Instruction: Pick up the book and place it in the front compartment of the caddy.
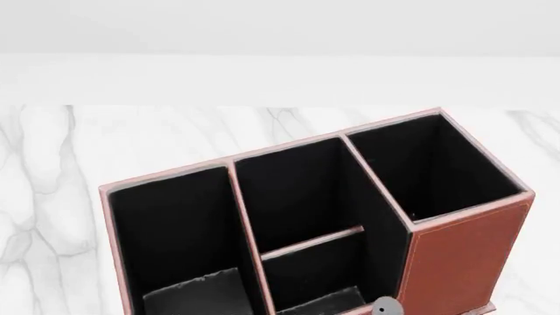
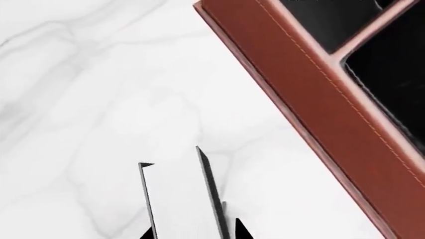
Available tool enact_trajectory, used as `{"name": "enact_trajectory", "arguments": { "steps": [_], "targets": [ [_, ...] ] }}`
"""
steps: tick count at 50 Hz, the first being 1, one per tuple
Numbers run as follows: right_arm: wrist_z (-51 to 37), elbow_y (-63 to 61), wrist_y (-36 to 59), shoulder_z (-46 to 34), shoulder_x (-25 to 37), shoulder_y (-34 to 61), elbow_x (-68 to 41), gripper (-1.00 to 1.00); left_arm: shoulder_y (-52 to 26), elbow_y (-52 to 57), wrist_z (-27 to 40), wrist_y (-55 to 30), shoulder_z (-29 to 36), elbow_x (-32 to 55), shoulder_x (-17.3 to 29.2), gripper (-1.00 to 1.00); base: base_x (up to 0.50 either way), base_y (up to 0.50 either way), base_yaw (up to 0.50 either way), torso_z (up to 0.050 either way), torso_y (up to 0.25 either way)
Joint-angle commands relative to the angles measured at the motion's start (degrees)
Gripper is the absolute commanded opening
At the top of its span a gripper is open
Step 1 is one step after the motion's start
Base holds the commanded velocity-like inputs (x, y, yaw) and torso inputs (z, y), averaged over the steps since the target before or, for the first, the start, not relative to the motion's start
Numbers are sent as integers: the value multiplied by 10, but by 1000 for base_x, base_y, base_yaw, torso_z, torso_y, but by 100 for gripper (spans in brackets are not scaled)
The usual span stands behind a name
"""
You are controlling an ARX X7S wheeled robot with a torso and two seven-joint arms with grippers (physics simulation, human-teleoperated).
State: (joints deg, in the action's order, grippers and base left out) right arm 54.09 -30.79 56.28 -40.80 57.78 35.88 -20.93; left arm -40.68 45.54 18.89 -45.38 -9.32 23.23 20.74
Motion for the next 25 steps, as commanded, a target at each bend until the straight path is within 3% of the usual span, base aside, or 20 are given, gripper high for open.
{"name": "enact_trajectory", "arguments": {
  "steps": [1, 12, 25],
  "targets": [
    [11, -14, 15, 1, 0, -8, -6, -100, 0, 0, 3, 0, -2, 3, 2, 100, 0, 0, 0, 0, 0],
    [24, -58, 41, 42, 9, 39, -37, -100, 0, -2, 4, 2, -2, 5, 4, 100, 0, 0, 0, 0, 0],
    [53, -97, 103, 108, 6, 160, -77, -100, -2, -3, 7, 2, 0, 7, 6, 100, 0, 0, 0, 0, 0]
  ]
}}
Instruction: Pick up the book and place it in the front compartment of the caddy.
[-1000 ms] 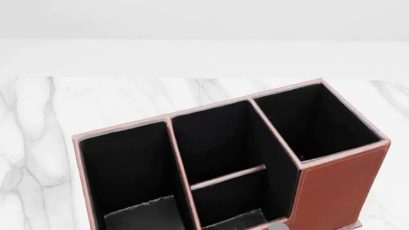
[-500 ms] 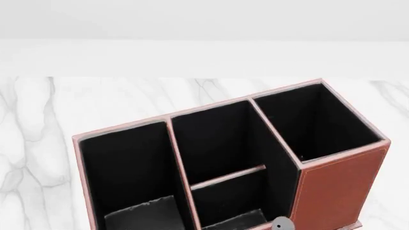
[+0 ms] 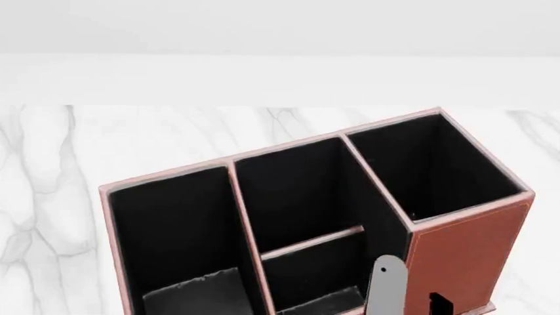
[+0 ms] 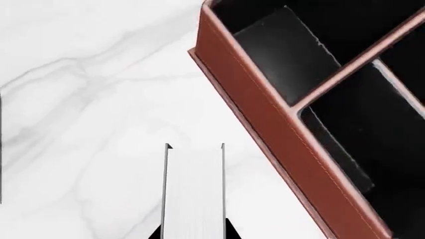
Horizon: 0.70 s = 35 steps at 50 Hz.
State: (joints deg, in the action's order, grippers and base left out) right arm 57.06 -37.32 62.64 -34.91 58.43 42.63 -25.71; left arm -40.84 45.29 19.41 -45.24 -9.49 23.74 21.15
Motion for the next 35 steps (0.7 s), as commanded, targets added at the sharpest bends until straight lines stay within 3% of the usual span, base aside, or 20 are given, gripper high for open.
{"name": "enact_trajectory", "arguments": {
  "steps": [1, 21, 35],
  "targets": [
    [25, -34, 44, 51, -1, 102, -31, -100, 0, -1, 2, 2, 1, 1, 1, 100, 0, 0, 0, 0, 0],
    [107, -11, 143, 14, -26, 369, -19, -100, 5, -3, 5, 7, 4, 3, 3, 100, 0, 0, 0, 0, 0],
    [124, 30, 158, -5, -48, 472, -3, -100, 1, -4, 8, 5, 2, 7, 6, 100, 0, 0, 0, 0, 1]
  ]
}}
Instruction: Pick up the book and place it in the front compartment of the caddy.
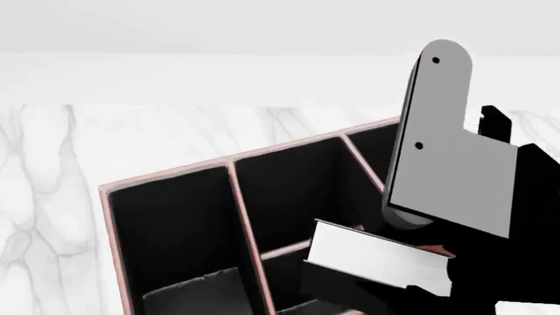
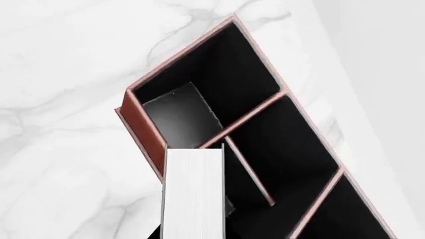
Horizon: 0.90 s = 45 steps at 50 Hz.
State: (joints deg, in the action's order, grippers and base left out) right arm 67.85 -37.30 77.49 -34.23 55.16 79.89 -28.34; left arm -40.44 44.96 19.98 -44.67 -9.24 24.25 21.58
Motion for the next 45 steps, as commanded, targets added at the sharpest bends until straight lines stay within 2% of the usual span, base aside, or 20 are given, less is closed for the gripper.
{"name": "enact_trajectory", "arguments": {
  "steps": [1, 15, 20, 42, 43, 44, 45],
  "targets": [
    [17, 32, 10, -13, -18, 104, 23, -100, -2, -1, 2, 1, -1, 3, 1, 100, 0, 0, 0, 0, 0],
    [5, 37, 3, -8, -29, 102, 19, -100, -2, -2, 5, 1, -3, 6, 4, 100, 0, 0, 0, 0, 1],
    [-46, 41, -18, 42, -48, 68, 29, -100, -2, -3, 5, 2, -2, 6, 5, 100, 0, 0, 0, 0, 0],
    [-51, 41, -20, 40, -46, 70, 23, -100, -1, -4, 9, 4, 0, 10, 8, 100, 0, 0, 0, 0, 1],
    [-54, 50, -43, -13, -30, 85, 63, -100, -1, -4, 10, 4, -2, 10, 8, 100, 0, 0, 0, 0, 0],
    [-27, 52, -78, -25, -19, 84, 60, -100, 0, -5, 10, 5, -2, 10, 8, 100, 0, 0, 0, 0, 0],
    [-43, 65, -73, -33, -21, 89, 77, -100, 0, -6, 10, 6, -1, 9, 8, 100, 0, 0, 0, 0, 0]
  ]
}}
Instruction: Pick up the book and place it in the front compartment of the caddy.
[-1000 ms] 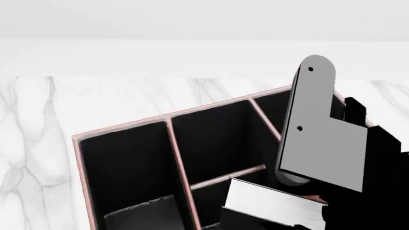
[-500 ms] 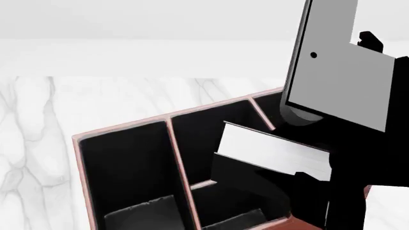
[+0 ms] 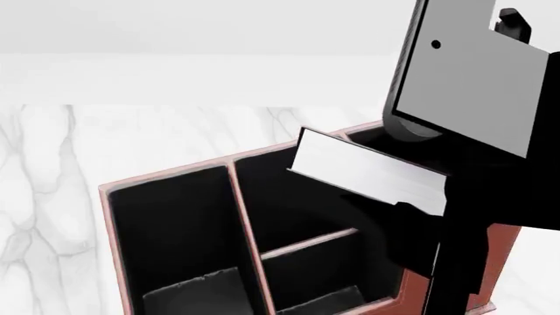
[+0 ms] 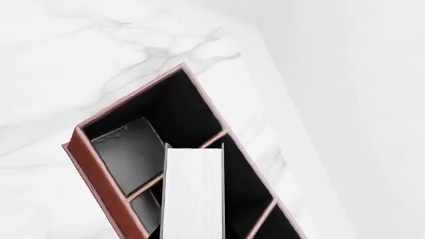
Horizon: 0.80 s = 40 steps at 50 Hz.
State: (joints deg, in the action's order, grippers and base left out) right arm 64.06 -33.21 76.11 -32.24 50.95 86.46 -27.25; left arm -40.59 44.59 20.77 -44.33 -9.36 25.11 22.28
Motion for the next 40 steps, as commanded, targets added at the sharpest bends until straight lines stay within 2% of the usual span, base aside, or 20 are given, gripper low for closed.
{"name": "enact_trajectory", "arguments": {
  "steps": [1, 2, 4, 6, 7, 11, 12, 19, 40],
  "targets": [
    [16, 24, -97, -55, 29, 20, 61, -100, 1, -3, 2, 3, 1, 0, 1, 100, 0, 0, 0, 0, 0],
    [18, 34, -90, -75, 30, 33, 76, -100, 1, -2, 3, 2, 1, 1, 1, 100, 0, 0, 0, 0, 0],
    [59, 48, -164, -115, 45, 51, 106, -100, 0, -1, 3, 1, 0, 2, 2, 100, 0, 0, 0, 0, 5],
    [78, 66, -178, -132, 42, 68, 119, -100, 0, -1, 3, 1, -1, 3, 3, 100, 0, 0, 0, 0, 0],
    [105, 80, -225, -140, 45, 73, 120, -100, 0, -1, 3, 1, -1, 3, 3, 100, 0, 0, 0, 0, 0],
    [152, 121, -290, -162, 39, 94, 131, -100, -3, -2, 5, 0, -2, 4, 4, 100, 0, 0, 0, 0, 0],
    [151, 128, -280, -172, 34, 102, 144, -100, -3, -2, 5, 0, -2, 4, 4, 100, 0, 0, 0, 0, 0],
    [184, 176, -371, -174, 22, 108, 134, -100, -3, -3, 6, 0, -2, 5, 6, 100, 0, 0, 0, 0, 1],
    [202, 308, -493, -170, -48, 98, 94, -100, -8, -3, 10, -2, -5, 10, 11, 100, 0, 0, 0, 0, 1]
  ]
}}
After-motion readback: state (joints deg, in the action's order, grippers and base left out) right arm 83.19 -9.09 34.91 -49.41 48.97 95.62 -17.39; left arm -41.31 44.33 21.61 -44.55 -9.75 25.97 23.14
